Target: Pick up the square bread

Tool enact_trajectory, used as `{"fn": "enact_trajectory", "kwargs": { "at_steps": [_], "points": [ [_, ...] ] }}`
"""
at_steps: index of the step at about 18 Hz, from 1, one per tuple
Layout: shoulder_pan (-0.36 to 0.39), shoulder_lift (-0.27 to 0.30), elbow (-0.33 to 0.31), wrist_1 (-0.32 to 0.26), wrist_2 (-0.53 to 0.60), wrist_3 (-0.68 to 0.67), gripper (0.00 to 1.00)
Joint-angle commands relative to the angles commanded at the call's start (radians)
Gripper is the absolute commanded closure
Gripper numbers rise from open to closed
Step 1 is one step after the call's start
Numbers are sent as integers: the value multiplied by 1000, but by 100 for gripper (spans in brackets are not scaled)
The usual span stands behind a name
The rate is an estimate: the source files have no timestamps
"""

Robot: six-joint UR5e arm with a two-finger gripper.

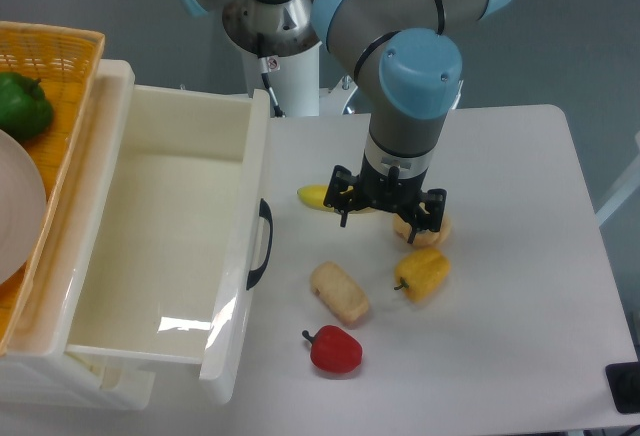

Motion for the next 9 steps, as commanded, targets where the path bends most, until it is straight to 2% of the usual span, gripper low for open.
{"fn": "enact_trajectory", "kwargs": {
  "at_steps": [5,9],
  "points": [
    [-2,-2,-2,2,0,-5,0],
    [-3,-2,-32,17,-6,-63,0]
  ]
}}
